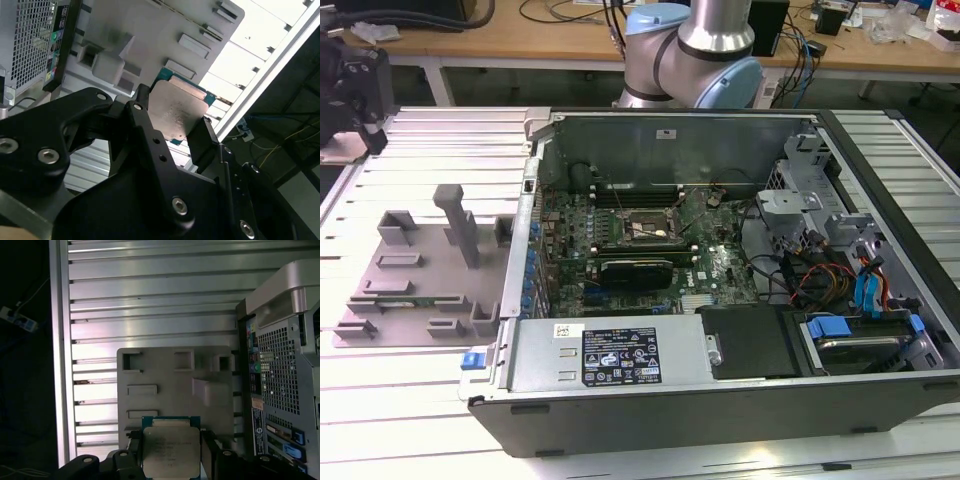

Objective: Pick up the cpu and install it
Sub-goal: 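Pick up the cpu and move it towards the insertion slot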

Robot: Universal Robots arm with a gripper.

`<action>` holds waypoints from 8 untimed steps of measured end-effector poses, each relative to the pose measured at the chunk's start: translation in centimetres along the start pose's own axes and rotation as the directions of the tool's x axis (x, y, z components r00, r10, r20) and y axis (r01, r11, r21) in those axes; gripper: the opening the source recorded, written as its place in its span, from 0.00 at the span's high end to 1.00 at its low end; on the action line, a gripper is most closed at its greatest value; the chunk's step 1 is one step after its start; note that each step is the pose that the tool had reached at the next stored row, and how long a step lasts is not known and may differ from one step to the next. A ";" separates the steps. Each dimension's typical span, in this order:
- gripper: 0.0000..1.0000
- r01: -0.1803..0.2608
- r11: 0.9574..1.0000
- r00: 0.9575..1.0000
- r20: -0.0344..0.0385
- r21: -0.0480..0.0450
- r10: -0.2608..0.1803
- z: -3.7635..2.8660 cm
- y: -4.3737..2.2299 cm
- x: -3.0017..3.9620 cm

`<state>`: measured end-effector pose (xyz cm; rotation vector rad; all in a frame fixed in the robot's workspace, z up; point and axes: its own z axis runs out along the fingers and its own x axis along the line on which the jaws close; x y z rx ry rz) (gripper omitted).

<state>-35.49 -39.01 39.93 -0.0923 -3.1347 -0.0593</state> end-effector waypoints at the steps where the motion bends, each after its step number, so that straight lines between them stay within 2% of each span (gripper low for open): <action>1: 0.45 0.000 1.000 1.000 0.000 0.000 0.000 0.00 0.01 -0.22; 2: 0.45 0.000 1.000 1.000 0.000 0.000 0.000 -0.01 0.04 -0.72; 5: 0.45 0.000 1.000 1.000 0.000 0.000 0.000 0.00 0.08 -1.27; 8: 0.45 0.000 1.000 1.000 0.000 0.000 0.000 -0.01 0.13 -2.19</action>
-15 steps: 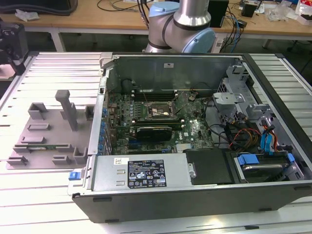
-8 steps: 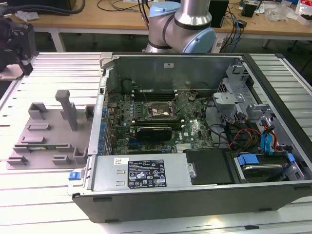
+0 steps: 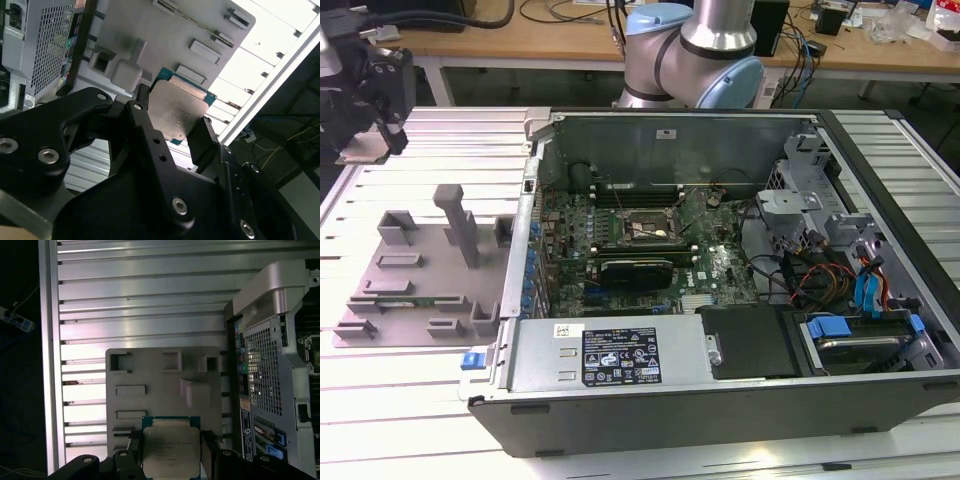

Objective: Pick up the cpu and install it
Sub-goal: 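Pick up the cpu and move it towards the insertion slot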

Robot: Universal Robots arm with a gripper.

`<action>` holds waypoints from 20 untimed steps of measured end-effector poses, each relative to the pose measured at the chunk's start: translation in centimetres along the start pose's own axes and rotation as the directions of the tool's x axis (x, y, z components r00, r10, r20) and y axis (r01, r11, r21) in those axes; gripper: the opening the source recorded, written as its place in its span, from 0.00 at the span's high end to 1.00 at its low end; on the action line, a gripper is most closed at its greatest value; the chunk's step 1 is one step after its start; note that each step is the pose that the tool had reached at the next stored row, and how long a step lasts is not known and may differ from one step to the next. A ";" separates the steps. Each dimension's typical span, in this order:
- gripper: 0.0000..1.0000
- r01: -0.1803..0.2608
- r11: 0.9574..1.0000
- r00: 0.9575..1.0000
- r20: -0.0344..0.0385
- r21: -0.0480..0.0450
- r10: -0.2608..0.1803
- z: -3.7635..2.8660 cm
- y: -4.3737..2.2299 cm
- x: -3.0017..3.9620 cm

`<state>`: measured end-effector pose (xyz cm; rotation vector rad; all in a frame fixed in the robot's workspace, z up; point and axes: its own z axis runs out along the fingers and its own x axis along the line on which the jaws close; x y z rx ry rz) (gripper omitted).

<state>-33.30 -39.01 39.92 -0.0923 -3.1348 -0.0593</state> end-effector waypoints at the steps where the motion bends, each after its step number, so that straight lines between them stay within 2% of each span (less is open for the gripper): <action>1: 0.45 0.000 1.000 1.000 0.000 0.000 0.000 0.00 0.01 -0.21; 5: 0.45 0.000 1.000 1.000 0.000 0.000 0.000 -0.01 0.06 -1.04; 9: 0.45 0.000 1.000 1.000 0.000 0.000 0.000 -0.02 0.17 -2.83; 12: 0.45 0.000 1.000 1.000 0.000 0.000 0.000 -0.02 0.23 -3.79; 13: 0.45 0.000 1.000 1.000 0.000 0.000 0.000 -0.02 0.26 -4.43; 15: 0.45 0.000 1.000 1.000 0.000 0.000 0.000 -0.02 0.30 -5.12; 16: 0.45 0.000 1.000 1.000 0.000 0.000 0.000 -0.02 0.34 -5.79; 20: 0.45 0.000 1.000 1.000 0.000 0.000 0.000 -0.03 0.44 -7.46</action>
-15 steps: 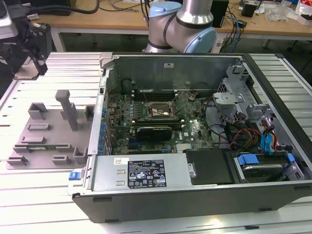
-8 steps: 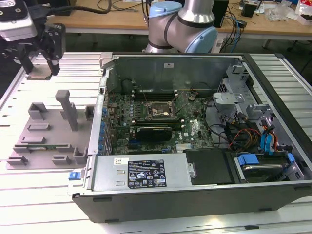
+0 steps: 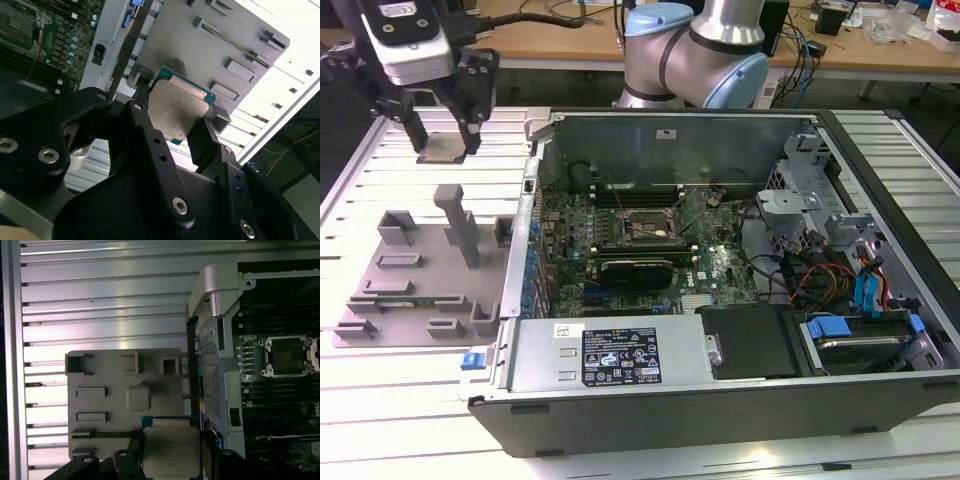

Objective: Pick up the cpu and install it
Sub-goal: 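Pick up the cpu and move it towards the insertion slot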

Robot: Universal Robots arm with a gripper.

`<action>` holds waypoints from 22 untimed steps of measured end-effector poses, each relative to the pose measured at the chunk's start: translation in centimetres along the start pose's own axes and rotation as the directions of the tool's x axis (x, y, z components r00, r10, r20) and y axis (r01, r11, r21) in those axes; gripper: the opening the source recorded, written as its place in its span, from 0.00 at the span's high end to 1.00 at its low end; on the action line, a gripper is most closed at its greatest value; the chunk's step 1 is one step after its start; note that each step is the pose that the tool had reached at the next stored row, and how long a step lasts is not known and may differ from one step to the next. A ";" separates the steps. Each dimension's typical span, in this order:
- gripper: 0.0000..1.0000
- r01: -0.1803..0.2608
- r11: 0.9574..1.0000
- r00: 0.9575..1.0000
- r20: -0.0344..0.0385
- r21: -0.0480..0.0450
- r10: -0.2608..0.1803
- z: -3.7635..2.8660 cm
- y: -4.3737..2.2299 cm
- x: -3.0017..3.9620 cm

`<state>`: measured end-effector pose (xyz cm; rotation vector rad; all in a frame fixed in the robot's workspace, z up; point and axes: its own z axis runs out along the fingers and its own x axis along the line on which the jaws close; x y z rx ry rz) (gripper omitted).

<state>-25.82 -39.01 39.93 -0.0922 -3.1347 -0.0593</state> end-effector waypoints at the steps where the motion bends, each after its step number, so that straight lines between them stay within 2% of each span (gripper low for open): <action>1: 0.45 0.000 1.000 1.000 0.000 0.000 0.000 0.00 0.02 -0.43; 7: 0.45 0.000 1.000 1.000 0.000 0.000 0.000 -0.01 0.14 -2.41; 12: 0.45 0.000 1.000 1.000 0.000 0.000 0.000 -0.01 0.21 -3.57; 17: 0.45 0.000 1.000 1.000 0.000 0.000 0.000 -0.02 0.36 -6.14; 22: 0.45 0.000 1.000 1.000 0.000 0.000 0.000 -0.03 0.44 -7.69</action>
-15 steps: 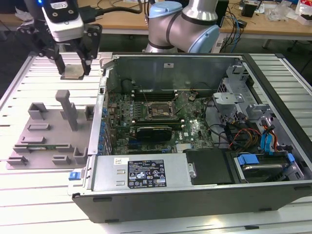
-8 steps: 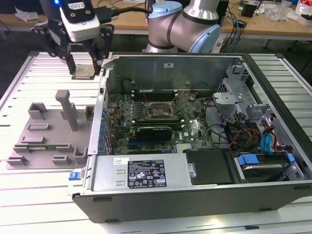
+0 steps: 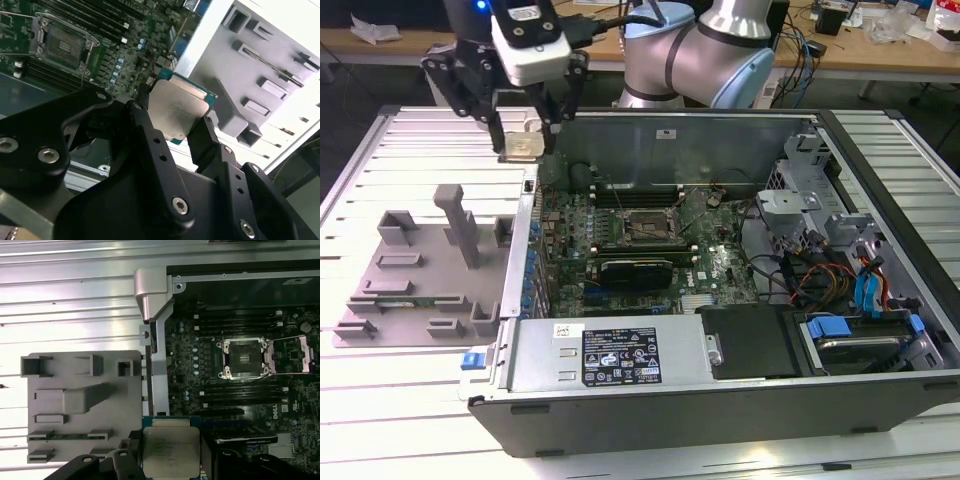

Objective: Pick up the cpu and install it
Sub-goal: 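Pick up the cpu and move it towards the insertion slot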

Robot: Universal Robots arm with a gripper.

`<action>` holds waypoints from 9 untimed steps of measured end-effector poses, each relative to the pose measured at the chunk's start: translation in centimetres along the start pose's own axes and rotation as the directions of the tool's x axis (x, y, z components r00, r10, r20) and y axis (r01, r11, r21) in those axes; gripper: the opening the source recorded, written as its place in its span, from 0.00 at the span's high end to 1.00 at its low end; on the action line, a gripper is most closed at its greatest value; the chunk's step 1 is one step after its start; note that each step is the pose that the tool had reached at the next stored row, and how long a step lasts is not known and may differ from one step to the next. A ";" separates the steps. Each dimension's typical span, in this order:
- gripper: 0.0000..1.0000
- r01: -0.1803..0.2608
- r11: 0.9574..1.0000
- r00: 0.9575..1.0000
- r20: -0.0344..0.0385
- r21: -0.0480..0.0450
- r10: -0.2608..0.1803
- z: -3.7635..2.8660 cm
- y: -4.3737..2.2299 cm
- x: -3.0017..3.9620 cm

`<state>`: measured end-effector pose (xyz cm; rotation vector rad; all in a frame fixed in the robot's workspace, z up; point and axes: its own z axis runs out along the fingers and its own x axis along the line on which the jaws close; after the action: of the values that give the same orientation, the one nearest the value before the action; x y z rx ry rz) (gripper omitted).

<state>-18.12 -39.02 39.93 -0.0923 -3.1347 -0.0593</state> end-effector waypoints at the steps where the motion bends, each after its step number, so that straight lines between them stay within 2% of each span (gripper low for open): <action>1: 0.45 0.000 1.000 1.000 0.000 0.000 0.000 0.00 0.02 -0.44; 2: 0.45 0.000 1.000 1.000 0.000 0.000 0.000 -0.01 0.06 -1.08; 4: 0.45 0.000 1.000 1.000 0.000 0.000 0.000 -0.01 0.08 -1.86; 6: 0.45 0.000 1.000 1.000 0.000 0.000 0.000 -0.01 0.13 -3.09; 9: 0.45 0.000 1.000 1.000 0.000 0.000 0.000 -0.01 0.20 -4.44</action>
<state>-13.67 -39.08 39.92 -0.0925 -3.1347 -0.0593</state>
